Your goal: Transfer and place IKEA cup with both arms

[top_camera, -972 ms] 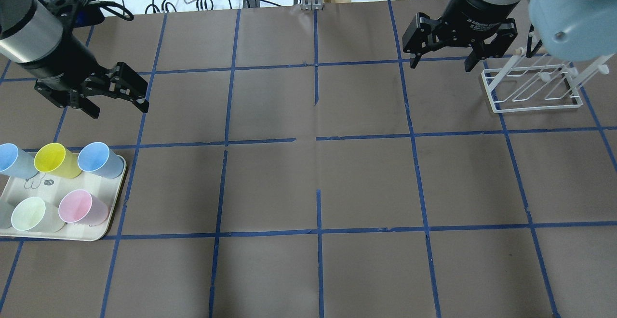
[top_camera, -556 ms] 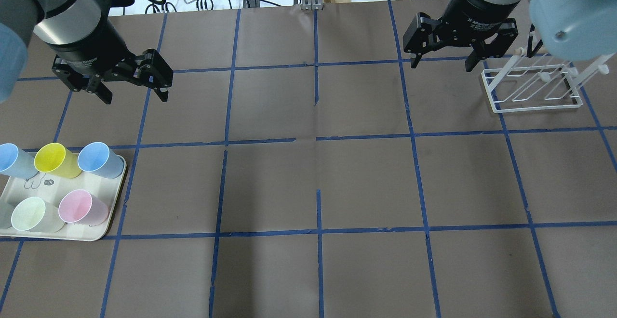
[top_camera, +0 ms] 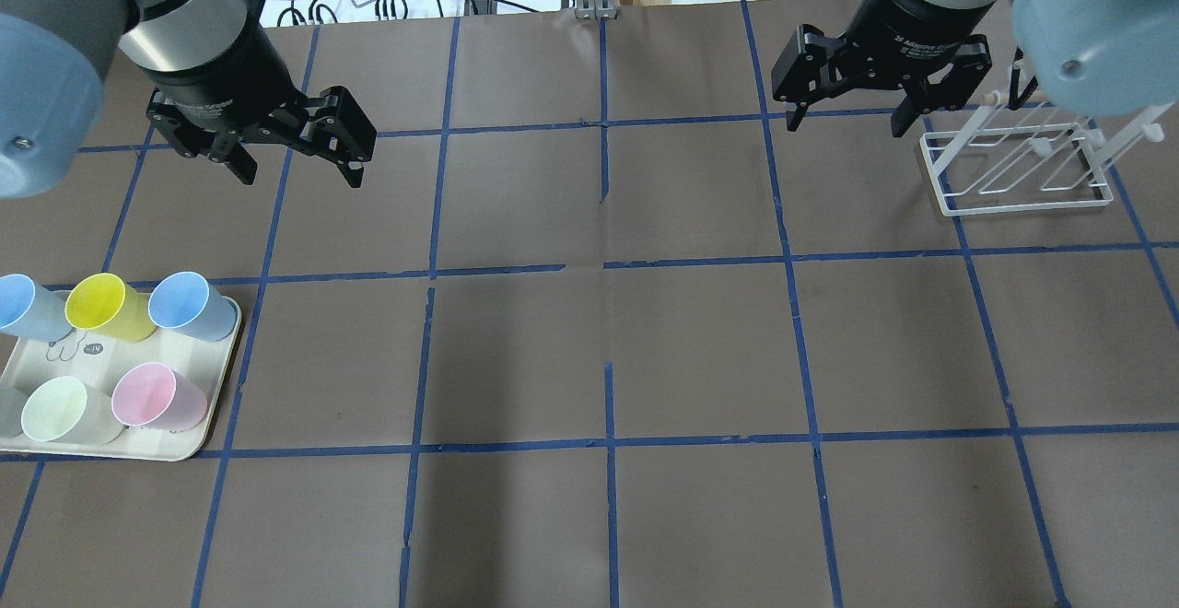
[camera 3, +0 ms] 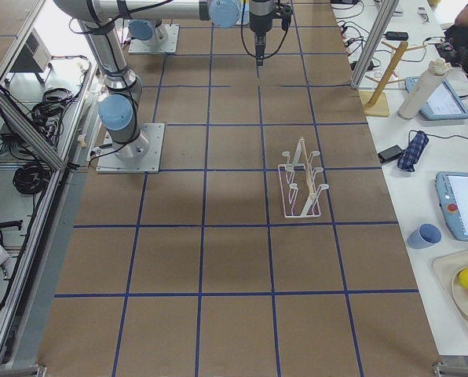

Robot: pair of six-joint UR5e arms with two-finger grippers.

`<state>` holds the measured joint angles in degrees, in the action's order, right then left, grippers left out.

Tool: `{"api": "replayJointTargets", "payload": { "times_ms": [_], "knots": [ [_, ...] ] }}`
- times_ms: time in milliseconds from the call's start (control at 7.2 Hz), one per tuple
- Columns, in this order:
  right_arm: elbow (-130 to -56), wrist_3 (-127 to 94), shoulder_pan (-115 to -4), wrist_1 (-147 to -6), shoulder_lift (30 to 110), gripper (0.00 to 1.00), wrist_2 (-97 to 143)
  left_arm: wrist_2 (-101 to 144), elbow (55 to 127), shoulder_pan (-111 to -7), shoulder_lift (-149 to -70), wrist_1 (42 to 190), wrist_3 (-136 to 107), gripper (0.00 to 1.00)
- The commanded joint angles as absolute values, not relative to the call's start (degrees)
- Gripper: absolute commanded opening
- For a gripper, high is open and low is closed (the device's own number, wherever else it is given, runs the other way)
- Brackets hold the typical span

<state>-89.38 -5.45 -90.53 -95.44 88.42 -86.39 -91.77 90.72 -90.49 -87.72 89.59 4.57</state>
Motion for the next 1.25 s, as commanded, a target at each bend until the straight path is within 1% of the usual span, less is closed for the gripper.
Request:
{"api": "replayJointTargets", "payload": {
  "times_ms": [0,278,1111],
  "knots": [
    [-89.4,-5.4,-90.5,-95.5,88.4,1.00,-86.4,-88.8,90.0,-87.2,-87.3,89.6,9.8,1.00],
    [-89.5,-5.4,-90.6,-95.5,88.4,1.00,-86.4,-89.5,88.8,-86.9,-88.4,89.7,8.6,1.00],
    [-89.3,-5.4,-90.5,-95.5,88.4,1.00,-86.4,-89.5,89.4,-87.2,-88.4,89.6,5.1,1.00]
  ]
}}
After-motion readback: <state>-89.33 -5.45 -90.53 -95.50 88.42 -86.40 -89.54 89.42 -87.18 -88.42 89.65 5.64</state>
